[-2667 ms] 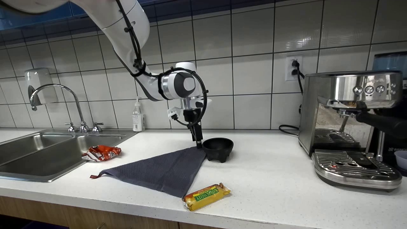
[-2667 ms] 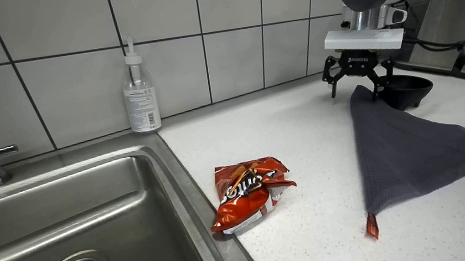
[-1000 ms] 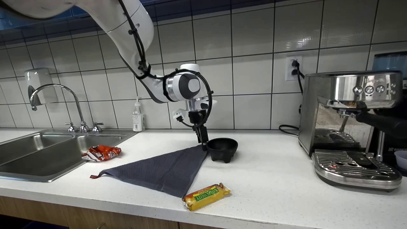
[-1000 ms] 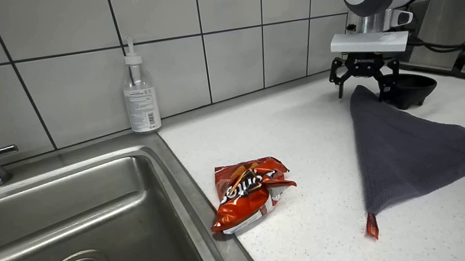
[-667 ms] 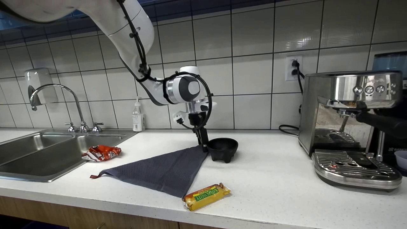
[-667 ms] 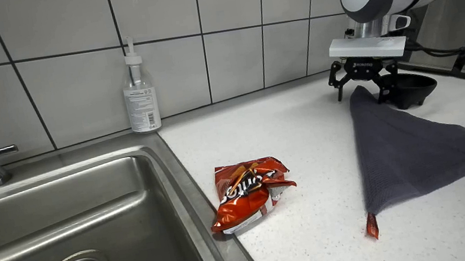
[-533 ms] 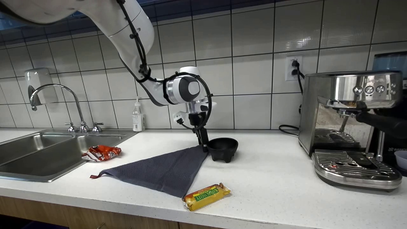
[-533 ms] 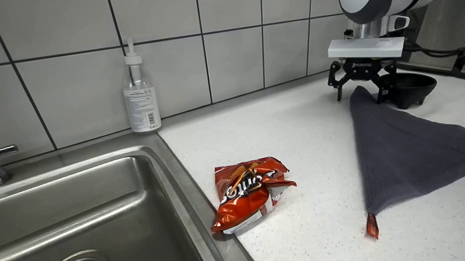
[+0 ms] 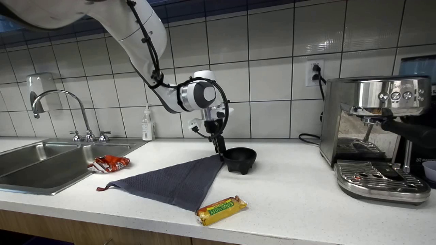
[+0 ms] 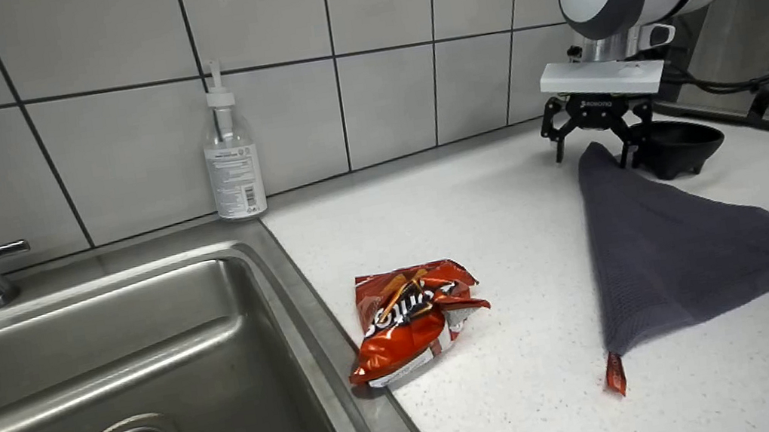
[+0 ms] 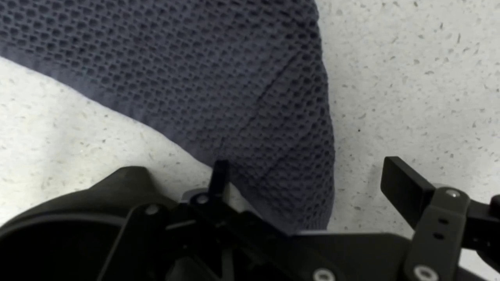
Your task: Fold the grey towel twice
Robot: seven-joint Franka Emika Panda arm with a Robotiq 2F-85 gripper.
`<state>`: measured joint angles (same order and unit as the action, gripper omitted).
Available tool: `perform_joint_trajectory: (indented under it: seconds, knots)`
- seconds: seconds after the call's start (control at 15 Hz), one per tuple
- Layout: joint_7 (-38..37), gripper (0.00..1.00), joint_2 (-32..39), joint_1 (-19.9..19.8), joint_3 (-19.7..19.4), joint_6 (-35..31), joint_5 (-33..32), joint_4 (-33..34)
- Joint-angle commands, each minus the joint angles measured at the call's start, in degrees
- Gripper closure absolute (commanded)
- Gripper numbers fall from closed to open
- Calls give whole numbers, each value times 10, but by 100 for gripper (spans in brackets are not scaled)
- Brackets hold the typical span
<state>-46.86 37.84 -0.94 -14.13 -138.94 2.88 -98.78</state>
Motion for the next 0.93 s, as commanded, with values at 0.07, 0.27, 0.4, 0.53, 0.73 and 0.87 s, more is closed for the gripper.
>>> perform_joint_trajectory:
  seconds: [0.07,0.27,0.4,0.53,0.73,0.87]
  knots:
    - [-18,0,12,5,-7,-1,-10,18]
    - [-17,32,10,5,-7,-5,-8,18]
    - [-18,49,9,4,-7,-6,-8,19]
    - [-18,65,8,4,-7,-8,-8,19]
    - [-17,89,7,4,-7,-11,-7,19]
    - [-17,100,6,4,-6,-13,-6,19]
